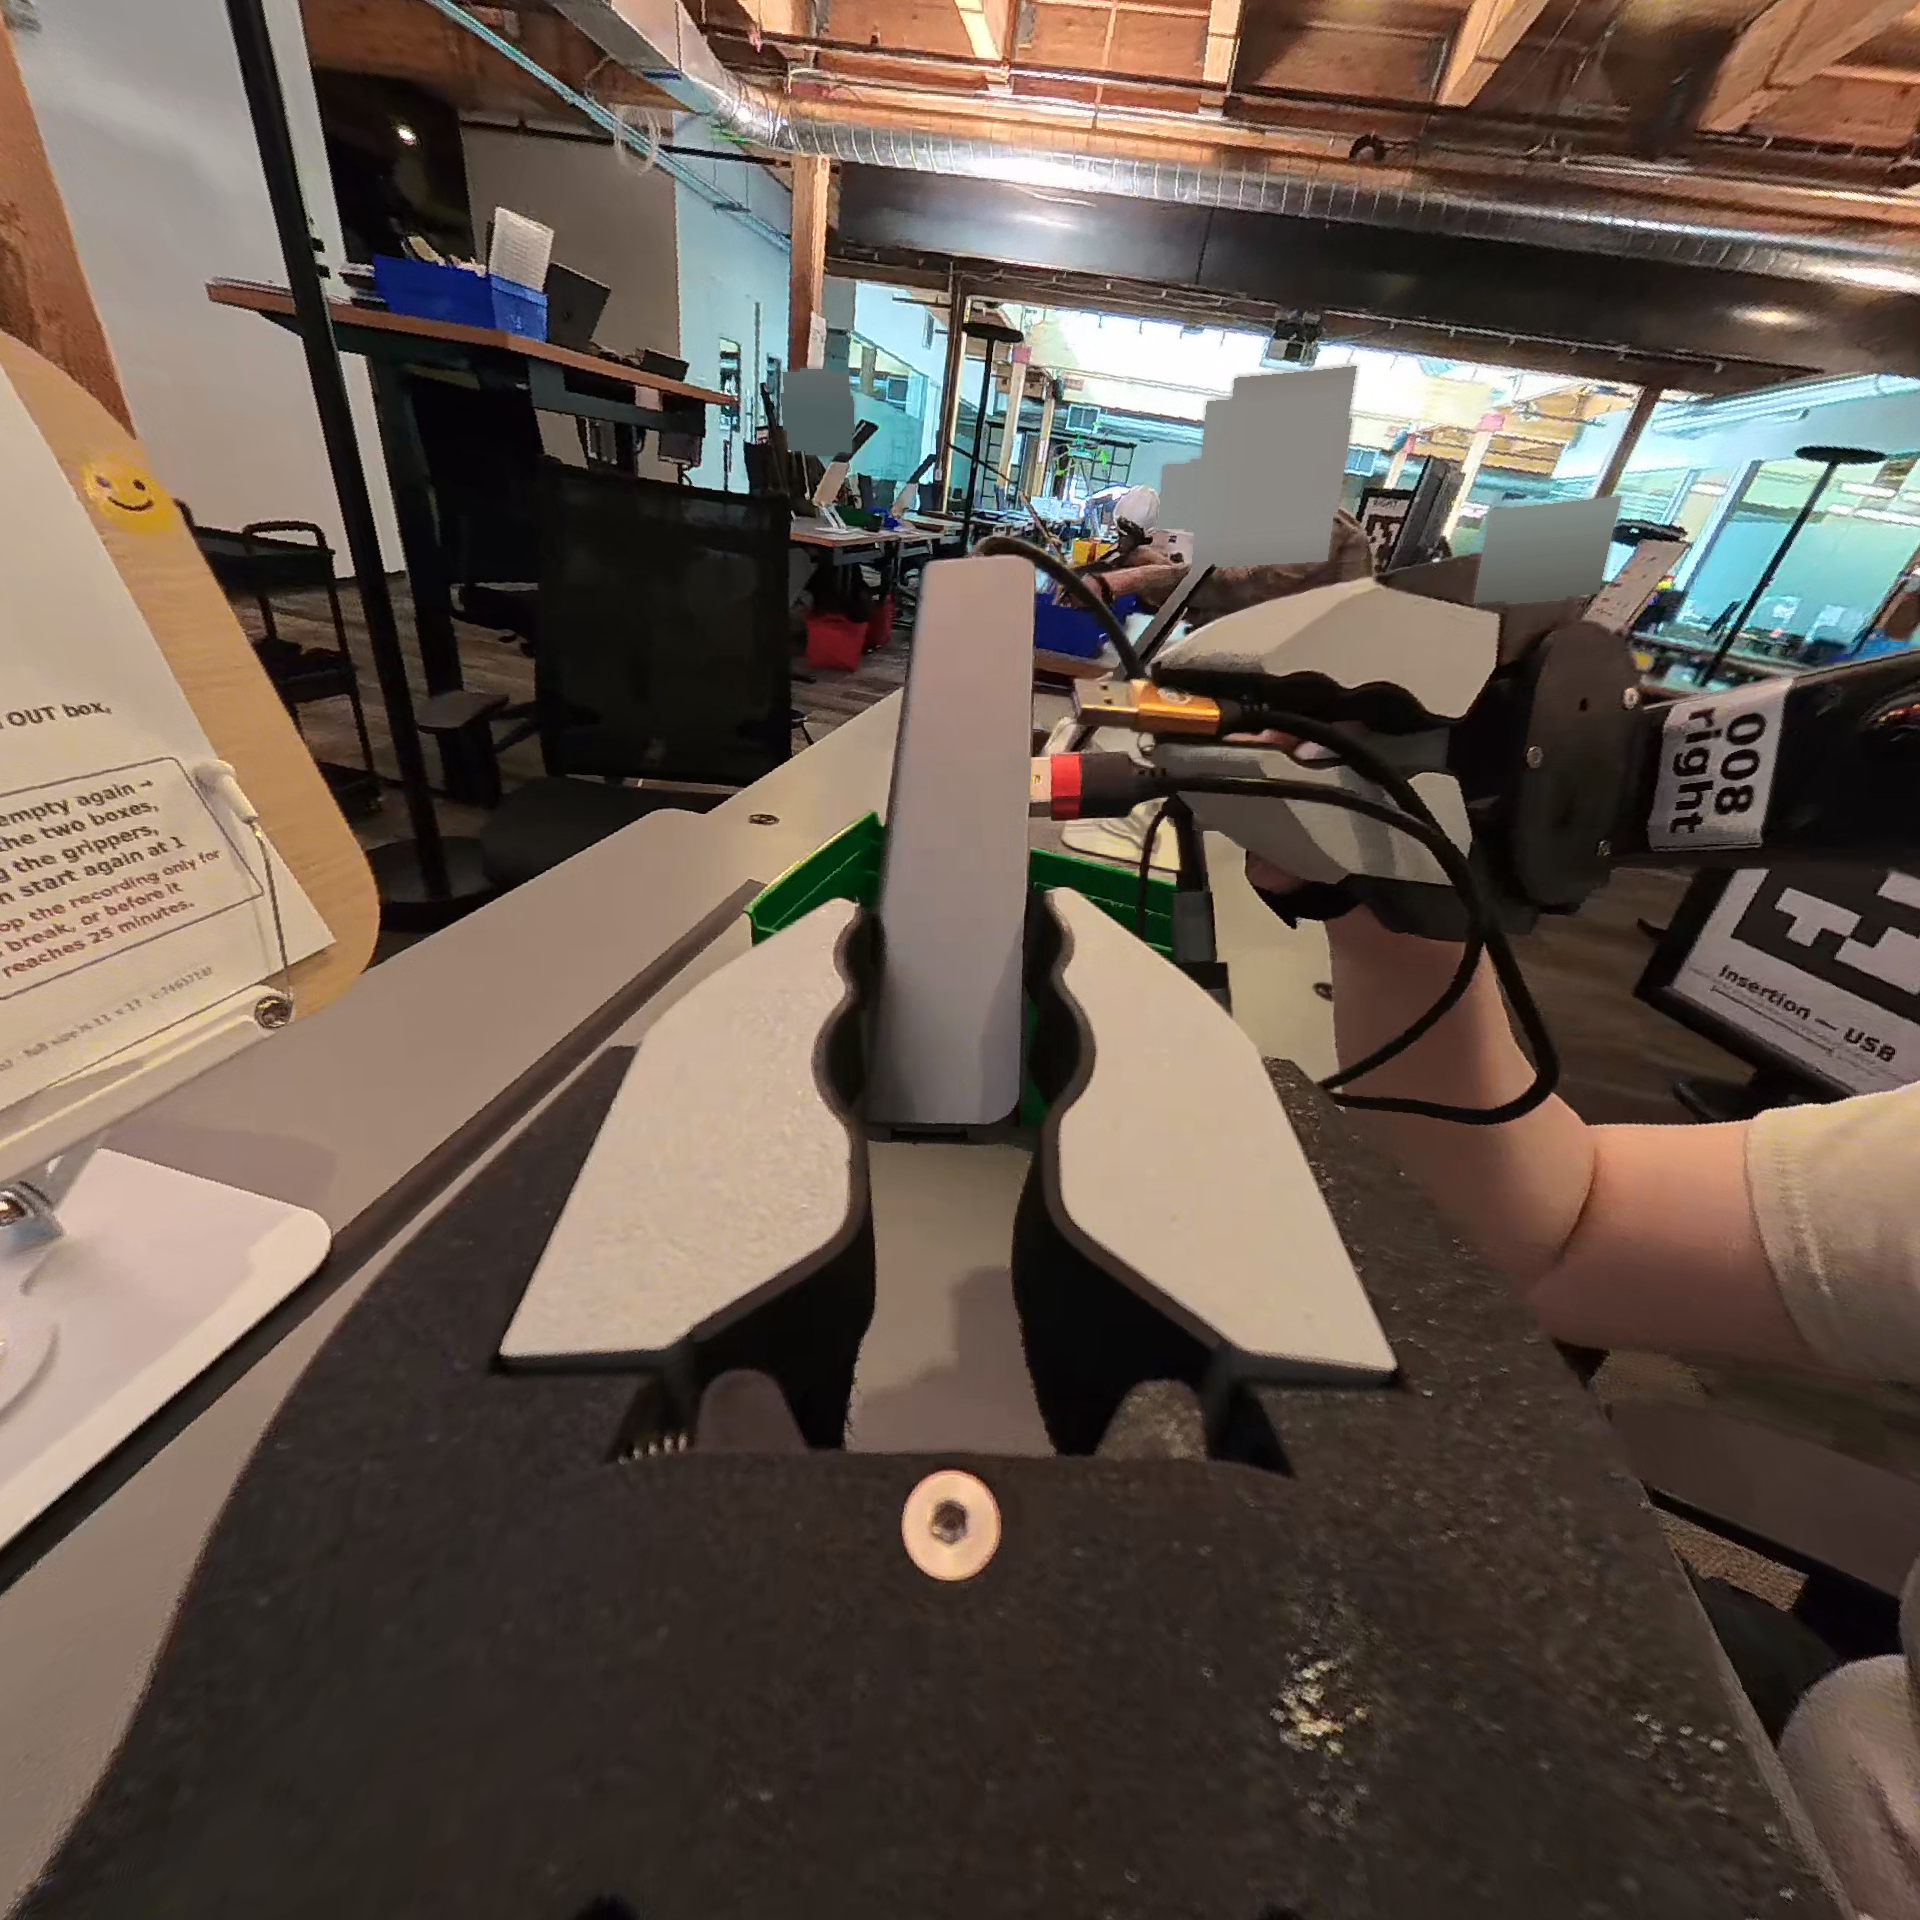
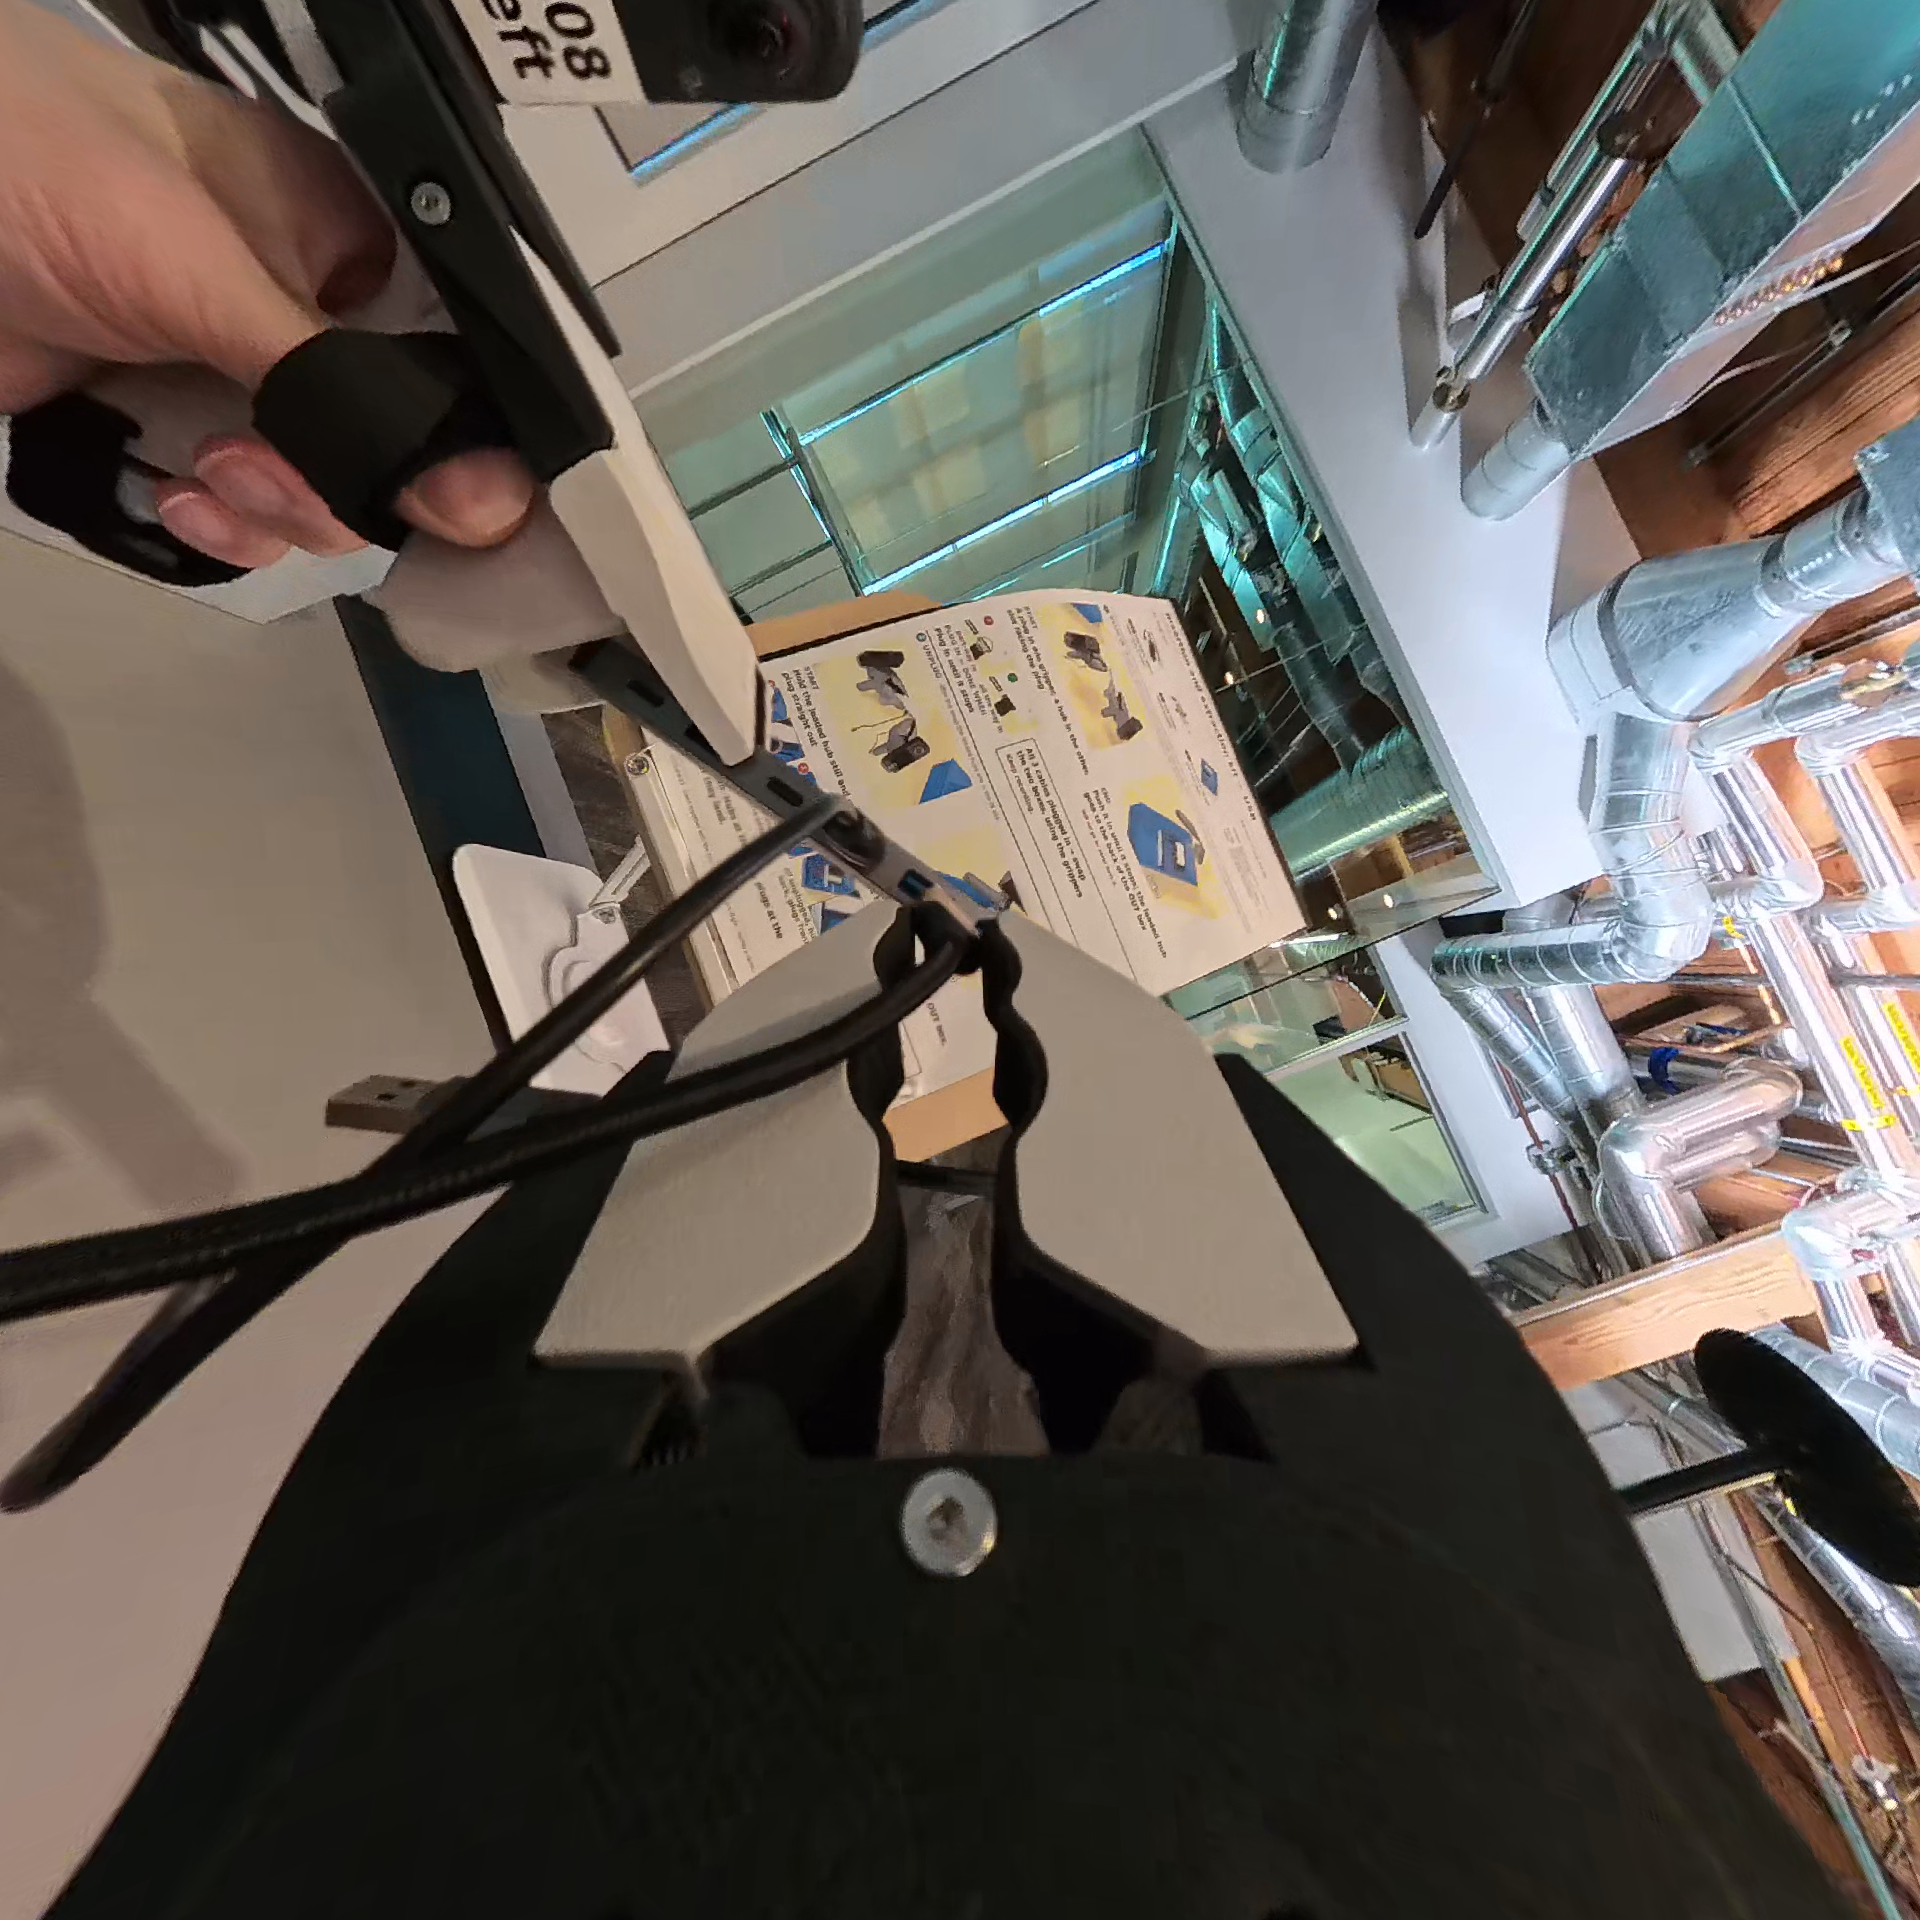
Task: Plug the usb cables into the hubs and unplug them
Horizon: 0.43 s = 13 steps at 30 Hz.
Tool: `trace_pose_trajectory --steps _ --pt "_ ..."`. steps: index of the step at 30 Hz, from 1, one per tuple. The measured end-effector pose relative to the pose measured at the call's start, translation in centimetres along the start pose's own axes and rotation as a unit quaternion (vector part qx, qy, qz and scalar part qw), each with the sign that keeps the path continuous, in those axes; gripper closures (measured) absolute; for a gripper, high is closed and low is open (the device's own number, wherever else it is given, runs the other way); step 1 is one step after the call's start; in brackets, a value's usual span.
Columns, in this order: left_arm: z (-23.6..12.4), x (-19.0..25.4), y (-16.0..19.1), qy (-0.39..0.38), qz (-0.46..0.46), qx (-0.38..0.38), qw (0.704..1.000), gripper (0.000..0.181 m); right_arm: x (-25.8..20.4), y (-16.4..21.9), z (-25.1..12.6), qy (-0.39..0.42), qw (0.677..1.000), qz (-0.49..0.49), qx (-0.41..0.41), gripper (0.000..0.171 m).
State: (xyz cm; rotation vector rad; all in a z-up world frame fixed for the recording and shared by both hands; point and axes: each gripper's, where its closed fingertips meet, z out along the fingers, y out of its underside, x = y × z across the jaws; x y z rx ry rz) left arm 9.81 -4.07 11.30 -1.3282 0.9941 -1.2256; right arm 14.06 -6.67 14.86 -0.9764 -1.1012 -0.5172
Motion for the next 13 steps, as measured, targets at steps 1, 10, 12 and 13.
trace_pose_trajectory --steps 1,10,12,13 --pt "0.06 0.14 0.0 0.001 0.002 -0.003 1.0 0.154 -0.08 -0.03 0.01 0.001 1.0 -0.008 0.002 0.159" --pt "-0.17 0.26 0.0 -0.012 0.028 -0.021 0.999 0.154 -0.89 0.03 0.28 -0.002 0.999 -0.047 0.0 0.158" --pt "-0.13 0.3 0.14 -0.016 0.036 -0.03 0.999 0.154 -0.82 -0.13 0.27 0.006 0.998 -0.056 0.003 0.158" --pt "-0.13 0.28 0.11 -0.019 0.04 -0.03 0.999 0.154 -0.77 -0.23 0.24 0.01 0.998 -0.06 0.005 0.158"
